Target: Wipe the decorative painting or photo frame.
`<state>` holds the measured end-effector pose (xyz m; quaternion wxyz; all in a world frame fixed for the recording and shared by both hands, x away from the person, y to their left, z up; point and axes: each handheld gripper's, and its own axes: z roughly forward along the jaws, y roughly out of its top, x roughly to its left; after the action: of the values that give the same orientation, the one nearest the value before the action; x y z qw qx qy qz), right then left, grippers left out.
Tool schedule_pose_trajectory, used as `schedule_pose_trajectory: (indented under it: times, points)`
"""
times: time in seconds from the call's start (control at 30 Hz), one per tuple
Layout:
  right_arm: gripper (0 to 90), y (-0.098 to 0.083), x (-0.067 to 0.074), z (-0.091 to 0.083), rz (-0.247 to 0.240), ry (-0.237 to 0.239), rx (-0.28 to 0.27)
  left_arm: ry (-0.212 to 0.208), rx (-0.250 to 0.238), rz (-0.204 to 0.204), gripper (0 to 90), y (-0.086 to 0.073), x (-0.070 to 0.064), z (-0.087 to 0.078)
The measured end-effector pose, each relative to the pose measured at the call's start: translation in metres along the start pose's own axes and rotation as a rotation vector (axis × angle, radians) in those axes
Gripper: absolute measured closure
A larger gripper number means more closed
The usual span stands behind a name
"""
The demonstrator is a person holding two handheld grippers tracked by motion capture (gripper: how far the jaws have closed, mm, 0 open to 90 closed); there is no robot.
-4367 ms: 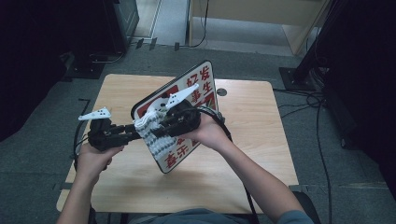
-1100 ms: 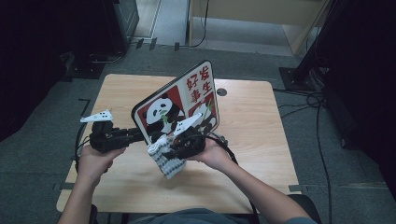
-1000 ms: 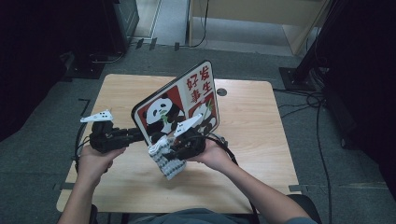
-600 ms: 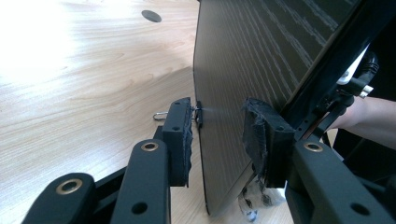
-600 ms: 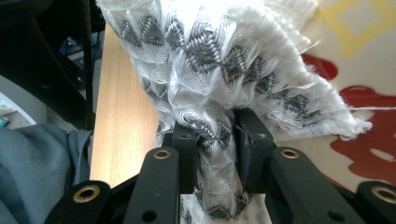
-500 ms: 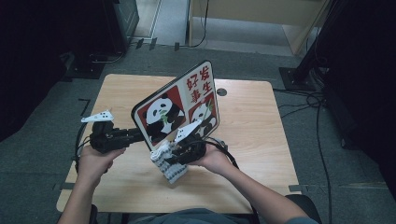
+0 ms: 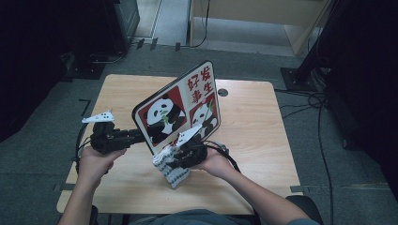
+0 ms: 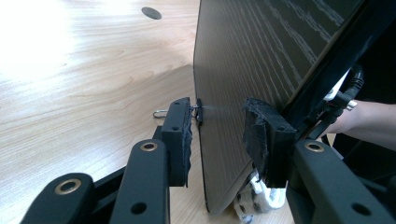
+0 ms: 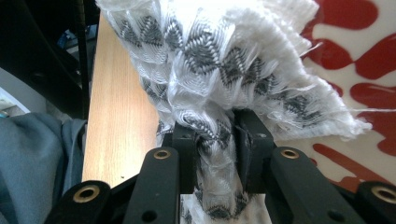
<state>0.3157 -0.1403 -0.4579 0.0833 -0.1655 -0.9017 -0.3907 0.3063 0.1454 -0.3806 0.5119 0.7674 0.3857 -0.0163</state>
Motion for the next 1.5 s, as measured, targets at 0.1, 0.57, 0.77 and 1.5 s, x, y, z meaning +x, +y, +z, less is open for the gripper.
schedule_pose_trajectory:
  times: [0.1, 0.57, 0.77, 1.5]
  points:
    - [73.2, -0.001, 0.0, 0.002, 0.003, 0.003, 0.009, 0.001, 0.001, 0.0, 61.8, 0.0, 0.0, 0.0]
    - [74.9, 0.014, 0.008, -0.009, 0.012, 0.014, -0.004, 0.011, -0.003, -0.009, 55.4, 0.0, 0.003, 0.0]
    - [75.0, 0.027, 0.017, -0.017, -0.014, 0.02, -0.012, 0.025, -0.002, -0.004, 51.8, 0.0, 0.003, -0.001]
    - [74.3, 0.083, 0.044, -0.041, -0.073, 0.084, -0.039, 0.053, -0.011, -0.004, 41.6, 0.001, 0.009, -0.018]
